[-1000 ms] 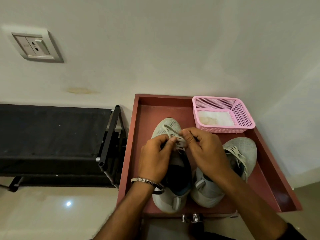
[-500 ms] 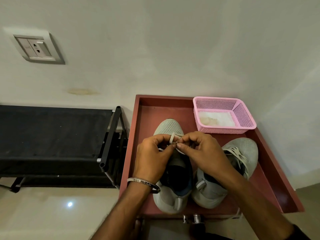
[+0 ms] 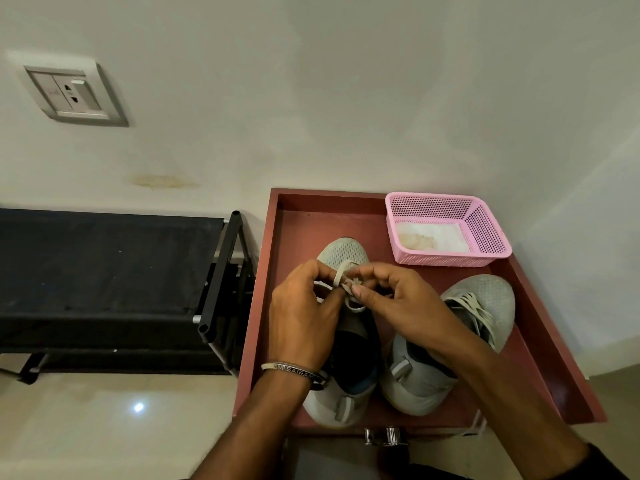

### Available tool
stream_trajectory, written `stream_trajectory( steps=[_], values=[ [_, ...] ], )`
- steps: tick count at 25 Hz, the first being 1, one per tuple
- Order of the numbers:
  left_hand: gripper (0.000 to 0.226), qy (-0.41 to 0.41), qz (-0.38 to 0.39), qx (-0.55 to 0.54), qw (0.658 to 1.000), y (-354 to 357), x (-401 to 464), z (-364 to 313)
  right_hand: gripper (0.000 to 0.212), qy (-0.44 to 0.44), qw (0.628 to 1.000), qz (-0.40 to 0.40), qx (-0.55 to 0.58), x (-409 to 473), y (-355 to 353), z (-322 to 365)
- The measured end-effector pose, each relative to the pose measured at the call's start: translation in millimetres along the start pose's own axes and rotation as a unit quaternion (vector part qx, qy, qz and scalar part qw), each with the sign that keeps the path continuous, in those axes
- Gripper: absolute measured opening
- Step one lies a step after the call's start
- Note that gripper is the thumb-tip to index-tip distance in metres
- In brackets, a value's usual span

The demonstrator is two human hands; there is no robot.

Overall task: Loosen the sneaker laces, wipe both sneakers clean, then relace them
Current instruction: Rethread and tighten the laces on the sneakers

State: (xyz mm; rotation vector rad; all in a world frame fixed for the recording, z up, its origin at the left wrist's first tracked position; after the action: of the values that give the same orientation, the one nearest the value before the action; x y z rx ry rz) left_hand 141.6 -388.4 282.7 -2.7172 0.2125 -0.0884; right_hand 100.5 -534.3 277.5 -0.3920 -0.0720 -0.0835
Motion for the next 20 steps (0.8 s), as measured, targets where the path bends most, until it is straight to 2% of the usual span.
stream_trajectory(
  steps=[2, 4, 6, 8, 12, 13, 14, 16, 17, 20],
  values=[
    [0.017, -0.014, 0.009, -0.019, 1.000, -0.9, 1.5, 2.9, 0.012, 0.005, 1.000, 0.007, 0.003, 0.5, 0.0, -3.1],
    [0.015, -0.024, 0.022, -0.049, 0.998, -0.2, 3.0, 5.7, 0.008, -0.001, 0.999, -0.047, 0.009, 0.8, -6.2, -1.6],
    [0.013, -0.030, 0.036, -0.071, 0.996, 1.5, 2.7, 6.2, 0.005, -0.051, 0.990, -0.120, -0.054, 0.4, -15.4, 3.5],
    [0.012, -0.030, 0.041, -0.073, 0.996, 2.8, 2.6, 5.8, 0.007, -0.091, 0.981, -0.138, -0.104, -0.1, -13.4, 12.2],
    [0.014, -0.027, 0.027, -0.070, 0.997, -1.2, 3.8, 7.1, 0.019, -0.020, 0.995, -0.065, 0.073, 2.9, -3.2, 2.2],
    [0.015, -0.027, 0.024, -0.065, 0.997, -2.3, 3.7, 6.8, 0.020, -0.027, 0.996, -0.073, 0.052, 2.6, -8.9, 3.2],
    [0.016, -0.028, 0.023, -0.061, 0.997, -2.8, 3.5, 6.2, 0.019, -0.062, 0.994, -0.091, -0.016, 2.0, -17.4, 7.2],
    [0.015, -0.029, 0.027, -0.064, 0.997, -2.3, 3.2, 4.9, 0.016, -0.161, 0.956, -0.127, -0.209, -0.2, -22.2, 24.9],
    [0.014, -0.029, 0.029, -0.067, 0.997, -1.9, 2.8, 4.0, 0.014, -0.173, 0.943, -0.139, -0.246, -2.4, -20.0, 27.3],
    [0.010, -0.036, 0.026, -0.065, 0.997, -5.2, 2.5, 2.9, 0.012, -0.088, 0.961, -0.176, -0.195, -4.5, -23.1, 18.3]
  ],
)
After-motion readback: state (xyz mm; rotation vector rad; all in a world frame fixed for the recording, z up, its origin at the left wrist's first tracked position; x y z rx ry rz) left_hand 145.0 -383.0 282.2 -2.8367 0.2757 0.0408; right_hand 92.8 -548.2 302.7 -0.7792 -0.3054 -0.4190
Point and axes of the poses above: each hand's wrist, its own x-axis towards the middle knuckle, its own y-axis out of the palm, z = x × y, the point moved 7 cm from there along x, towards the middle knuckle, and after that the axes turned 9 degrees about -y, right-handed, at the moved point
